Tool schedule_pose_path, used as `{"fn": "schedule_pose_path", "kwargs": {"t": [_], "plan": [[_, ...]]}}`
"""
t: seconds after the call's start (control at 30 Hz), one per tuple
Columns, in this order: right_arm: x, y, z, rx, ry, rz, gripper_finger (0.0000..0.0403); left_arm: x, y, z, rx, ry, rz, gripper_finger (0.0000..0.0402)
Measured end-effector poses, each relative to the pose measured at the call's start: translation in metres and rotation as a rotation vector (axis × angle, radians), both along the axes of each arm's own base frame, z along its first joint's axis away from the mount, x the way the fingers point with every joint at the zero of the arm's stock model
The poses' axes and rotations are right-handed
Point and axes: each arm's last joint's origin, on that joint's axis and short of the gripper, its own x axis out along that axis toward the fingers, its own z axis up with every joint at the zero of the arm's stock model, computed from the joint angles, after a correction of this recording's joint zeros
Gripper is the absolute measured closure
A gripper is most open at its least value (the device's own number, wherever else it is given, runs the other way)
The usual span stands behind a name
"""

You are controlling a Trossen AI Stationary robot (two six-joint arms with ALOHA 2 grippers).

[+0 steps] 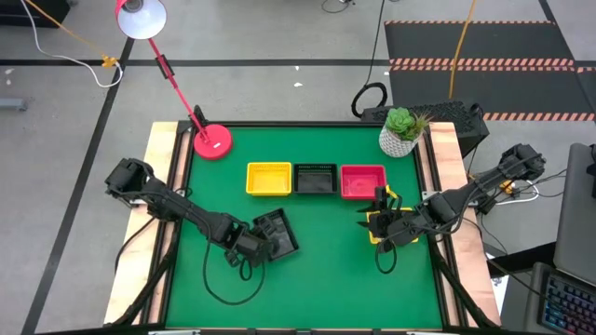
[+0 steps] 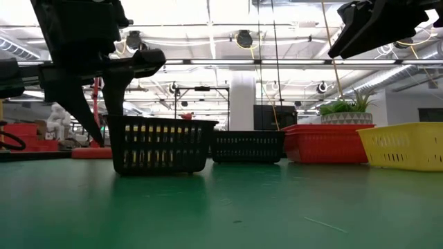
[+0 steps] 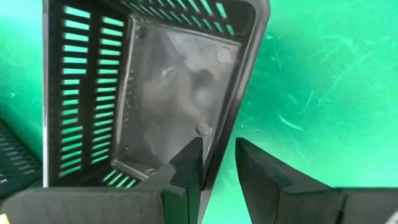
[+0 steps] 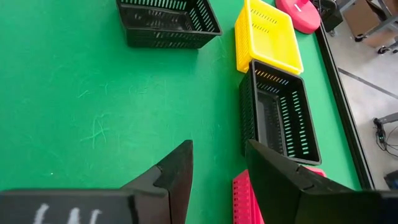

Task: Stack baskets by color
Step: Stack the bottom black bin on top of the top black bin

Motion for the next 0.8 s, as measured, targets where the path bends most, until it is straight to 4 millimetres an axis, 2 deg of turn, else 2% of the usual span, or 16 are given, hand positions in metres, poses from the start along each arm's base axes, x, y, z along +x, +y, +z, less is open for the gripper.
{"fn": "schedule_pose_path", "kwargs": {"t": [0.6, 0.8], "plan": [[0.0000, -0.0001, 0.0000, 0.000, 0.000, 0.000, 0.0259, 0.0002, 0.0007, 0.0001, 0.024, -0.009, 0.005, 0.0305], [0.0000, 0.0000, 0.0000, 0.000, 0.000, 0.000, 0.0259, 0.0003, 0.0009, 0.0002, 0.033, -0.013, 0.004, 0.0347]]}}
